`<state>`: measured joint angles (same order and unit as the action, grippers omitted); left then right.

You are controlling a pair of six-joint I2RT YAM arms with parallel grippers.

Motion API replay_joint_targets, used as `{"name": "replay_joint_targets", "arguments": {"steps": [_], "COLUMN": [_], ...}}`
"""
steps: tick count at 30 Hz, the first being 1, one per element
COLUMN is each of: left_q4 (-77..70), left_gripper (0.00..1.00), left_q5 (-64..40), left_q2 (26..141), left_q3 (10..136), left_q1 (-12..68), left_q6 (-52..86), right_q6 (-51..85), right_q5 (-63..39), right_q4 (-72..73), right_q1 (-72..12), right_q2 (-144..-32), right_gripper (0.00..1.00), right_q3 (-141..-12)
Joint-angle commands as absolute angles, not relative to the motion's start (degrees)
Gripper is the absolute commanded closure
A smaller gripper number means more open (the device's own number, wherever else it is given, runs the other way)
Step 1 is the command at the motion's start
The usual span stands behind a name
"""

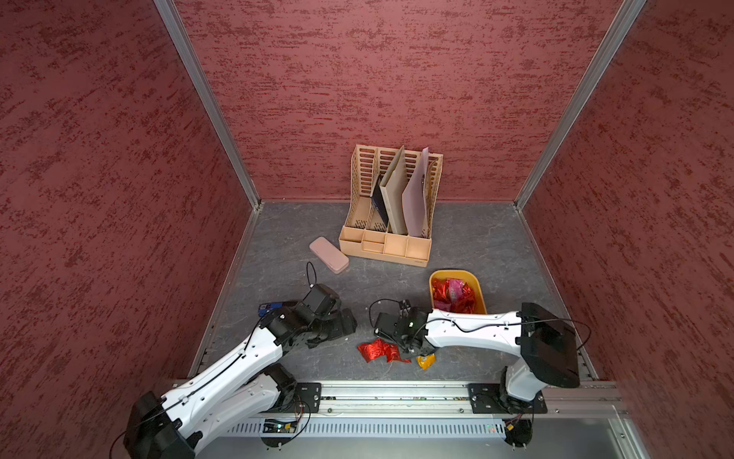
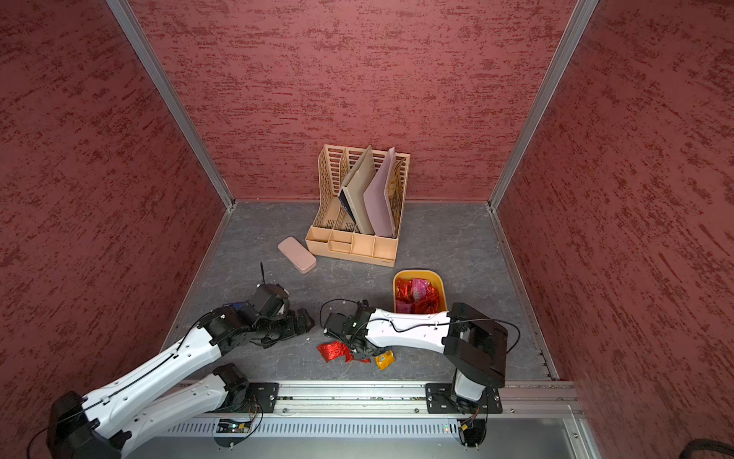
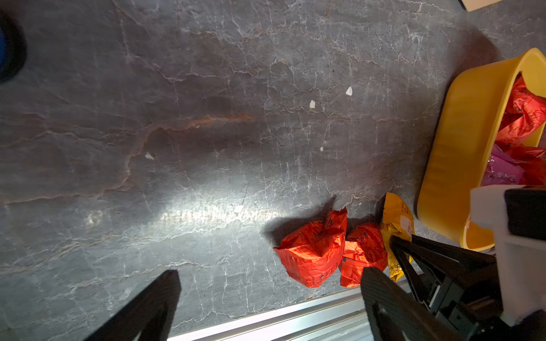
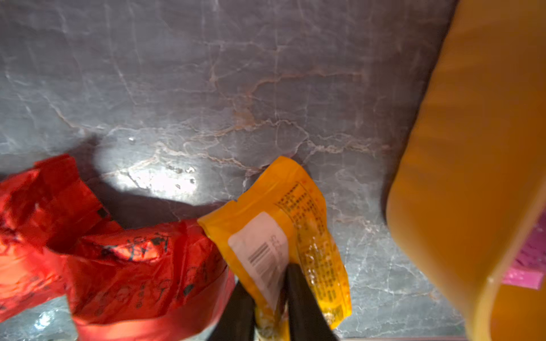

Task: Put the tea bags into the storage box
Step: Pick up the tea bag from the center of the board, then place the tea bag in the storage box.

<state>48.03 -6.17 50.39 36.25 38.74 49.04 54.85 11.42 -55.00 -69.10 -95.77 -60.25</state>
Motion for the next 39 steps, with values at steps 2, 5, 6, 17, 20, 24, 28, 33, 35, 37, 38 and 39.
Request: {"name": "replay_joint_targets", "arguments": {"steps": [2,5,6,17,20,24,28,33,35,37,38,39], "left_q4": [48.30,48.31,48.40,47.69,46.70,43.70,40.39,37.48,36.94,36.58,36.55,36.42], "left_gripper": [0.00,0.00,0.00,0.00,0.00,0.00,0.00,0.00,0.00,0.00,0.00,0.00], "left_q5": [-6.84,-7.05,-7.20,-8.33,-8.41,-8.89,-8.90,-7.83,-7.35,-6.91,-6.56,-6.23], "left_q2": [50.83,50.97,50.96,54.23,56.92,60.64,64.00,68.41,69.97,71.19,71.72,72.12], "left_q3": [38.50,38.65,38.76,41.34,42.88,44.62,46.02,47.60,48.28,48.93,49.23,49.37], "left_q1": [37.95,37.64,37.46,35.62,35.52,35.56,36.36,38.47,39.32,40.03,40.37,40.67], "left_q6": [47.29,47.09,46.97,44.72,44.34,45.40,47.35,49.54,50.09,50.66,51.06,51.39], "right_q6": [55.76,55.82,55.71,53.22,52.53,51.12,49.03,43.54,41.51,40.29,39.94,39.90], "right_q5": [10.42,10.72,10.85,13.44,14.26,15.99,15.51,13.14,10.18,8.12,7.55,7.39], "right_q4": [-51.60,-52.01,-52.52,-59.55,-61.59,-64.93,-66.77,-64.96,-63.66,-62.56,-62.03,-61.56], "right_q1": [-68.49,-68.47,-68.47,-66.06,-63.18,-57.65,-50.55,-39.32,-34.63,-31.29,-29.97,-28.85], "right_q2": [-95.75,-95.28,-94.92,-87.23,-83.78,-76.77,-70.56,-64.30,-63.72,-64.01,-64.31,-64.57], "right_gripper": [0.93,1.00,1.00,1.00,1.00,1.00,1.00,1.00,1.00,1.00,1.00,1.00], "right_q3": [-58.85,-59.33,-59.76,-71.79,-72.73,-71.74,-68.27,-63.35,-61.48,-59.58,-58.65,-57.63]}}
